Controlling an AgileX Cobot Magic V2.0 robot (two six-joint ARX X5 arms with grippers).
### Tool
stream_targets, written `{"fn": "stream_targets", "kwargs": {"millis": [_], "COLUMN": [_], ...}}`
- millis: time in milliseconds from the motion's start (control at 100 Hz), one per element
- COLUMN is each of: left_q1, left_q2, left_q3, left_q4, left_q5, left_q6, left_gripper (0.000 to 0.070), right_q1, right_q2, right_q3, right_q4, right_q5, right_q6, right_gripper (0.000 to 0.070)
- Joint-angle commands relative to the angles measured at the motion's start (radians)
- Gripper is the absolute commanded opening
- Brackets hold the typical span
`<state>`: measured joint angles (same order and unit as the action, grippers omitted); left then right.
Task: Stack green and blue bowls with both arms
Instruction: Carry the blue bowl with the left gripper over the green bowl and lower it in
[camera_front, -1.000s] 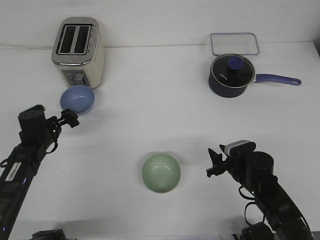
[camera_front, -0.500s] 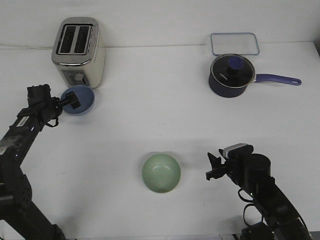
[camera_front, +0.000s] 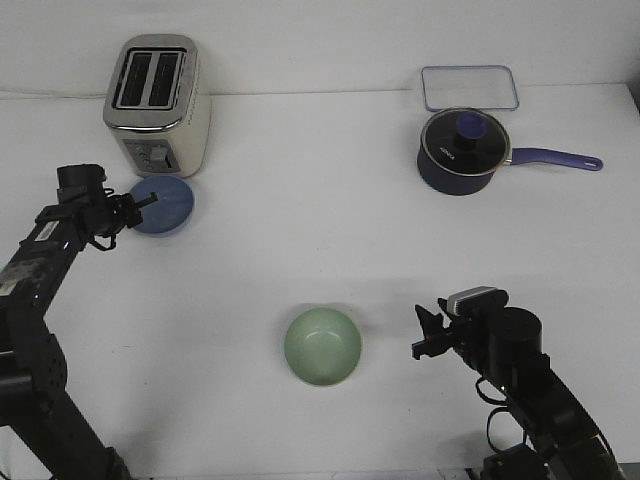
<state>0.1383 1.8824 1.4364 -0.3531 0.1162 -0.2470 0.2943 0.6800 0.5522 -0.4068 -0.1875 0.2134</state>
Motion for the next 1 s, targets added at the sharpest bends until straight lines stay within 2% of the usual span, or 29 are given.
{"fn": "stream_targets", "kwargs": {"millis": [0,250,430,540,790,990], "left_q1": [0.002,-0.032,-0.136,-0.257,-0.586,-0.766], "left_q2": [-0.056,-0.278,-0.401,-0.496,-0.621,-0.558], "left_q3": [0.027,0.027,-0.006,-0.113,-0.359,-0.374], "left_q4": [-0.033,-0.174,-0.299,-0.252,-0.069,-0.057], "left_q5": [0.037,0.186,0.319,0.322,0.321,0.232], "left_q6": [0.055,0.169,0.241,0.226,0.114,0.109], "left_gripper": [0.0012,0.0012,0.0012,0.0012,0.0012,0.0012], "right_q1": [0.003,0.003,0.003,0.003,0.003,0.003], "right_q2": [0.001,0.001,0.001,0.001,0.001,0.002], "right_q3": [0.002,0.002,0.002,0.002,0.002,0.002], "right_q4": [0.013,0.013,0.013,0.013,0.013,0.014], "right_q5": [-0.002,-0.003,-0.003,-0.005,-0.022,-0.022], "right_q6": [0.006,0.007,0.007,0.006,0.006,0.006], "right_gripper": [0.0306,0.0305,0.0305,0.0305,0.0306,0.0306]}}
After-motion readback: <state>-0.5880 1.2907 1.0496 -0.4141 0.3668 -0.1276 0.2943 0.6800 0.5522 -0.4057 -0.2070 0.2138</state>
